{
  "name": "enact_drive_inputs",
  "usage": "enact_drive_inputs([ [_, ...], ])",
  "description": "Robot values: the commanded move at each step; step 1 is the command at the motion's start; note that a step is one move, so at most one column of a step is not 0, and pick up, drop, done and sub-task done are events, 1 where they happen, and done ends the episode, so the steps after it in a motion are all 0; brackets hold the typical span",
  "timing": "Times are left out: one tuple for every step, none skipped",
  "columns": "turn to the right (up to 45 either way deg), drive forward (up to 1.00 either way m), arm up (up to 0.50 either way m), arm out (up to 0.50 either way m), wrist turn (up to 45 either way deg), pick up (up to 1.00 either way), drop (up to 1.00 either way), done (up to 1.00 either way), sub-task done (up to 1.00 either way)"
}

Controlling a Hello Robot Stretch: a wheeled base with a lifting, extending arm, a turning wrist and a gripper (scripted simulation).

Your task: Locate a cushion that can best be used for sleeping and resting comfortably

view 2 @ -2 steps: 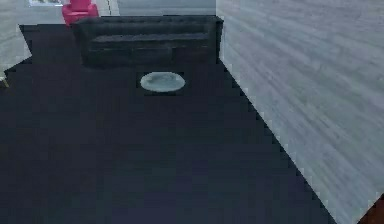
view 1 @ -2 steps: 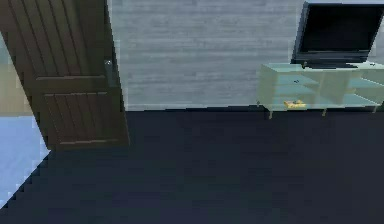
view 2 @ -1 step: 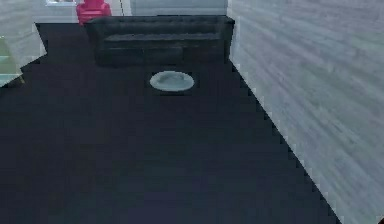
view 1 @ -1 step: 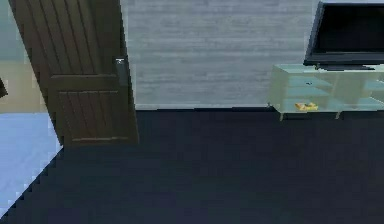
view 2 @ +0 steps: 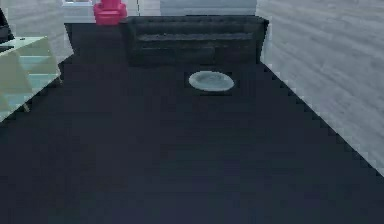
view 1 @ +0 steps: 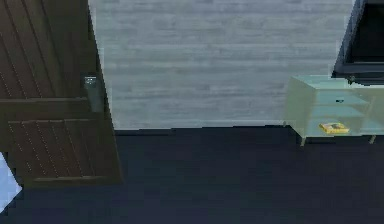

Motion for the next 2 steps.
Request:
enact_drive_inputs([
  [-45.0,0.0,0.0,0.0,0.0,0.0,0.0,0.0,0.0],
  [-3.0,0.0,0.0,0.0,0.0,0.0,0.0,0.0,0.0],
])
